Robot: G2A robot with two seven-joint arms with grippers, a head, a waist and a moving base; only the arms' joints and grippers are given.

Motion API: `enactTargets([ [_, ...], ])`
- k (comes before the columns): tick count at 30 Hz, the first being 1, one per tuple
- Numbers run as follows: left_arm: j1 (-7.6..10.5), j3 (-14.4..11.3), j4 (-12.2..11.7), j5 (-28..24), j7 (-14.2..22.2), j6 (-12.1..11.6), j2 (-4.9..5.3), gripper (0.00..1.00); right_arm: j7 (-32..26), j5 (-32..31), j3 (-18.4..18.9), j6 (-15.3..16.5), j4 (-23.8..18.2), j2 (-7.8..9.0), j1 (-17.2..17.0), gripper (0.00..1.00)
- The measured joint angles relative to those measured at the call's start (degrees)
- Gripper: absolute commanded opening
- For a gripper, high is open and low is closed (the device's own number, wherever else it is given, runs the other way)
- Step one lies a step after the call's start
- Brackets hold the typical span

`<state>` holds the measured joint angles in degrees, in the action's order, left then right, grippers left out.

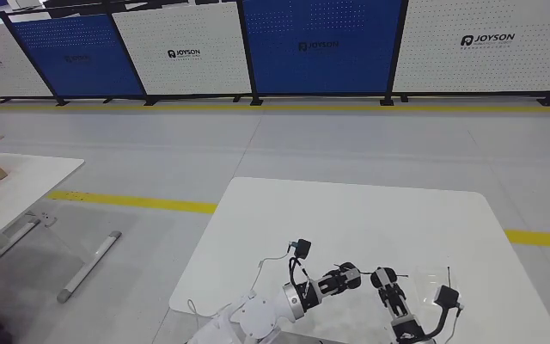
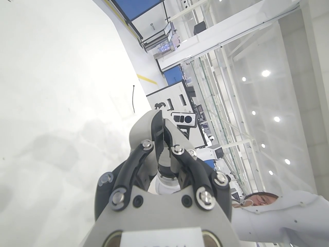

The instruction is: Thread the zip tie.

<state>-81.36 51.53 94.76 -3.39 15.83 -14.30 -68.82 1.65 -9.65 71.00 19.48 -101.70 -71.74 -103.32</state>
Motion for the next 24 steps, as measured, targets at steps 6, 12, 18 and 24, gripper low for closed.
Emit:
enactTargets([
  [6,-0.01,-0.07,-0.13,0.13,-0.11,0.55,0.01,0.0,-0.73,0.44,0.35,0.0,-0.16,0.15,-0.15,0.49],
  [12,0.02,-0.04,-0.28,0.14,-0.77,1.66,-0.01,0.0,-0.51,0.38,0.38,0.0,-0.53,0.23,-0.36,0.48],
  [18,0.2,0.04,-0.44,-1.19,-1.89,2.94,-0.17,0.0,0.72,-0.95,0.45,0.0,-0.75,0.36,-0.86,0.44],
  [24,0.33,0.12,-0.43,-1.48,-2.4,3.43,-0.24,0.0,1.01,-1.53,0.24,0.0,-0.67,0.53,-0.93,0.36],
])
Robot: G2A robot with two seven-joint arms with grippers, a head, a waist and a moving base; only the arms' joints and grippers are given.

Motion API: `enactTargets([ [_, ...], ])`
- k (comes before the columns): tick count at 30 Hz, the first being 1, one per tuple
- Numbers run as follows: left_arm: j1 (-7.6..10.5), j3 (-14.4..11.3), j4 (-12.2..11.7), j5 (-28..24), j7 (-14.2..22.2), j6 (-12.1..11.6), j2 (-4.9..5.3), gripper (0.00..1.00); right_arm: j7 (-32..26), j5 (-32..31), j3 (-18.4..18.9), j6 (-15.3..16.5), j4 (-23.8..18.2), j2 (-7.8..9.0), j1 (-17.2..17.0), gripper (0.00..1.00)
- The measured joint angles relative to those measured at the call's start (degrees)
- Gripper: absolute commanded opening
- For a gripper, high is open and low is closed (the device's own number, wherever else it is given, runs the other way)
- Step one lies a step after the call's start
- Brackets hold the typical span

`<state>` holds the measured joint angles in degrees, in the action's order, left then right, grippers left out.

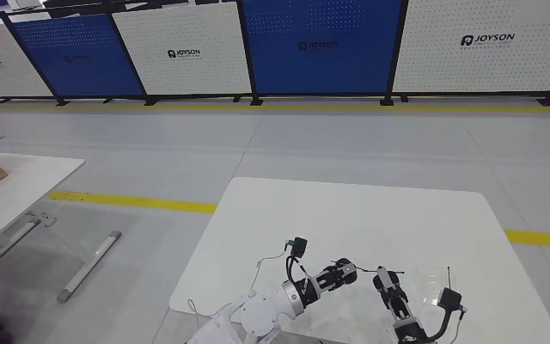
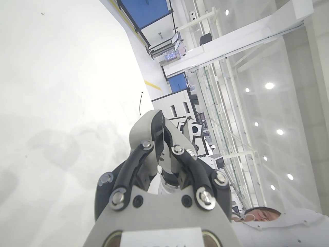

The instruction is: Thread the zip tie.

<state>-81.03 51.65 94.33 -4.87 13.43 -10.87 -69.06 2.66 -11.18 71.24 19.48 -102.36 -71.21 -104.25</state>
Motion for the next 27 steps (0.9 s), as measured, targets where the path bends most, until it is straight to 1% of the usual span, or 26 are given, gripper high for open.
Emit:
enactTargets([
  [4,0.02,-0.1,0.06,0.06,0.02,0.03,-0.03,0.0,0.42,0.15,0.1,0.0,-0.08,0.12,0.03,0.22],
  [7,0.07,-0.13,0.05,0.16,0.12,-0.08,-0.04,0.0,0.63,0.37,0.22,0.0,-0.11,0.21,0.08,0.0],
  [14,0.24,-0.28,-0.1,0.27,0.28,-0.29,-0.09,0.0,0.68,0.96,0.32,0.0,0.33,0.41,0.29,0.0],
  [21,0.32,-0.86,0.24,0.99,0.9,-0.95,-0.14,0.0,0.12,1.05,0.09,0.0,0.35,0.63,0.54,0.0],
  [26,0.27,-0.89,0.13,1.05,1.06,-0.9,-0.13,0.0,0.0,0.95,-0.13,0.0,0.4,0.75,0.71,0.0],
  [27,0.27,-0.85,-0.02,0.7,1.36,-0.35,-0.12,0.24,0.08,0.96,-0.14,0.0,0.4,0.78,0.73,0.0],
])
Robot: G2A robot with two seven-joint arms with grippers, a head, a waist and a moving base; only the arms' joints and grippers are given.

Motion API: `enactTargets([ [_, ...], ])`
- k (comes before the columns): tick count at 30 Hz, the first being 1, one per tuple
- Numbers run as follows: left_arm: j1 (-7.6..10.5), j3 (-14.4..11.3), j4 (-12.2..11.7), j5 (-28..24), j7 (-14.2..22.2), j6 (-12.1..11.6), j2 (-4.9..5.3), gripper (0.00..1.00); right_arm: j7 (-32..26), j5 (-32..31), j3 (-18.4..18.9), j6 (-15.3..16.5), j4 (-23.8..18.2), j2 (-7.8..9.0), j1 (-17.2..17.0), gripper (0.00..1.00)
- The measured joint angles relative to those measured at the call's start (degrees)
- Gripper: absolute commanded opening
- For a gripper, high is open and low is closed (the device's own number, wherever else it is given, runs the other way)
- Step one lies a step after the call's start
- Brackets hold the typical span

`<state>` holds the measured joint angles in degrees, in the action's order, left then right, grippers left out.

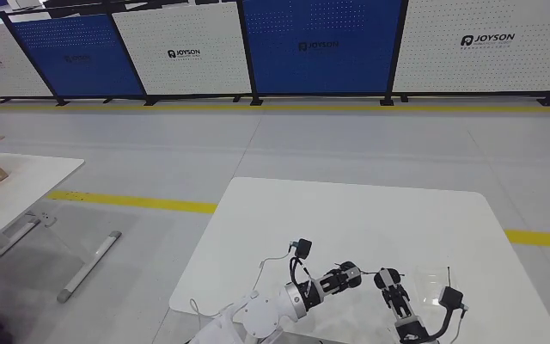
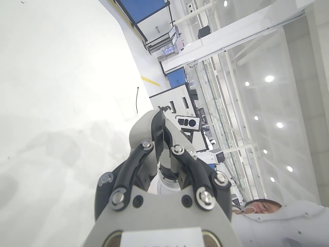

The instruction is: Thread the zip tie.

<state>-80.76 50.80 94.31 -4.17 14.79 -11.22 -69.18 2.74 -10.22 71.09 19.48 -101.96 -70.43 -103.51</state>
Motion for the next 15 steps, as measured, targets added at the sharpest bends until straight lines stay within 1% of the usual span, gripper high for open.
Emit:
enactTargets([
  [1,0.05,0.05,-0.05,-0.31,0.24,0.47,0.01,0.47,0.08,0.0,0.0,0.0,0.0,0.02,0.01,0.0],
  [2,0.12,0.1,-0.11,-0.51,0.42,0.85,0.01,0.83,0.17,0.0,0.01,0.0,0.0,0.05,0.01,0.0],
  [3,0.23,0.09,-0.21,-0.47,0.68,1.3,0.03,0.9,0.29,-0.02,0.03,0.0,-0.03,0.09,0.0,0.0],
  [4,0.3,0.04,-0.24,-0.29,0.82,1.55,0.03,0.93,0.35,-0.04,0.03,0.0,-0.05,0.11,-0.02,0.0],
  [6,0.36,-0.12,-0.23,-0.16,0.88,1.73,0.01,0.93,0.43,-0.1,0.02,0.0,-0.1,0.18,-0.06,0.0],
  [9,0.44,-0.29,-0.24,-0.16,0.71,1.73,-0.05,0.84,0.41,-0.25,-0.08,0.0,-0.1,0.27,-0.08,0.0],
  [11,0.49,-0.35,-0.24,-0.11,0.52,1.67,-0.07,0.71,0.41,-0.4,-0.17,0.0,-0.1,0.33,-0.08,0.0],
  [13,0.52,-0.35,-0.2,0.03,0.15,1.48,-0.1,0.51,0.49,-0.55,-0.28,0.0,-0.16,0.39,-0.1,0.0],
  [15,0.49,-0.35,-0.16,0.24,-0.04,1.4,-0.1,0.47,0.63,-0.66,-0.36,0.0,-0.24,0.46,-0.14,0.0],
])
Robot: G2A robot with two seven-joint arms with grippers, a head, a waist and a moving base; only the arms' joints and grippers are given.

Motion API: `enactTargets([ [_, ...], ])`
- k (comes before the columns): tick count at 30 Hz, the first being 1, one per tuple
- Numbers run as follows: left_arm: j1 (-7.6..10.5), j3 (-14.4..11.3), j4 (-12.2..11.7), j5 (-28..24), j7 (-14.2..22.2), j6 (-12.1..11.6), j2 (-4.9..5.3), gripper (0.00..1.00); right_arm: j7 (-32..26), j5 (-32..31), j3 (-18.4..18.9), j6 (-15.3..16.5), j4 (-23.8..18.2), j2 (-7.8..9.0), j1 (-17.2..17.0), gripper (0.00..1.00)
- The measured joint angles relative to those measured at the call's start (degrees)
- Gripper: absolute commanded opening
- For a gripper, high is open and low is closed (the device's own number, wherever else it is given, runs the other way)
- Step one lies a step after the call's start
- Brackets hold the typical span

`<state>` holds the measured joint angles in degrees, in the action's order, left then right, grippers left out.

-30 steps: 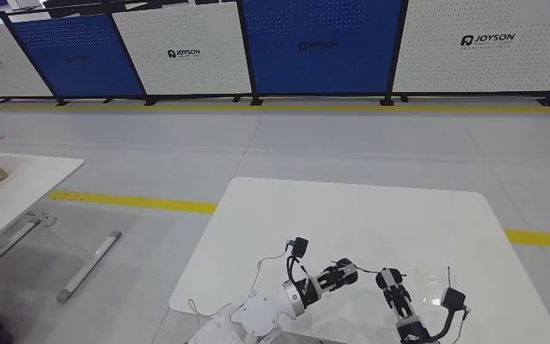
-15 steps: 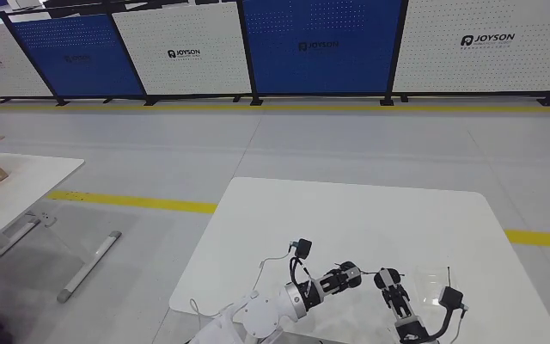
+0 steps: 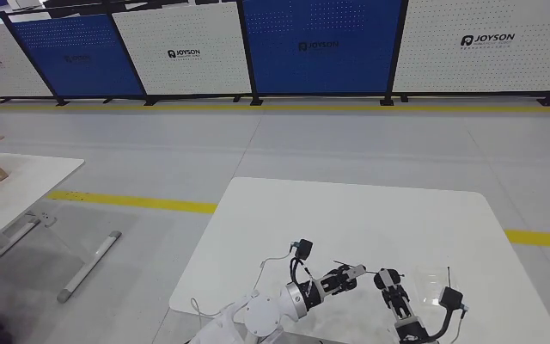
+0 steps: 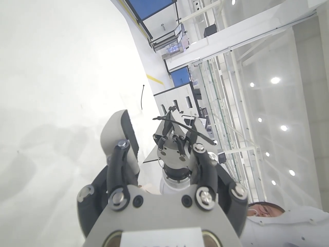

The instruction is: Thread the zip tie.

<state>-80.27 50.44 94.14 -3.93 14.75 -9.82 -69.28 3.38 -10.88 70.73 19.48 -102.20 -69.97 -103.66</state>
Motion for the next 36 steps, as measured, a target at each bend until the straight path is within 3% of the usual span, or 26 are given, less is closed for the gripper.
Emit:
enactTargets([
  [10,0.0,-0.06,0.11,0.5,-0.77,0.05,-0.05,0.24,1.16,-1.18,-0.4,0.0,-0.08,0.34,-0.03,0.0],
  [16,0.02,-0.11,0.02,0.79,-1.14,-0.24,-0.09,0.0,1.69,-1.4,-0.61,0.0,-0.03,0.57,0.01,0.0],
  [36,-0.24,-0.38,0.76,1.71,-0.26,-2.13,-0.04,0.0,-0.14,1.3,-0.83,0.0,-0.61,1.43,0.41,0.0],
])
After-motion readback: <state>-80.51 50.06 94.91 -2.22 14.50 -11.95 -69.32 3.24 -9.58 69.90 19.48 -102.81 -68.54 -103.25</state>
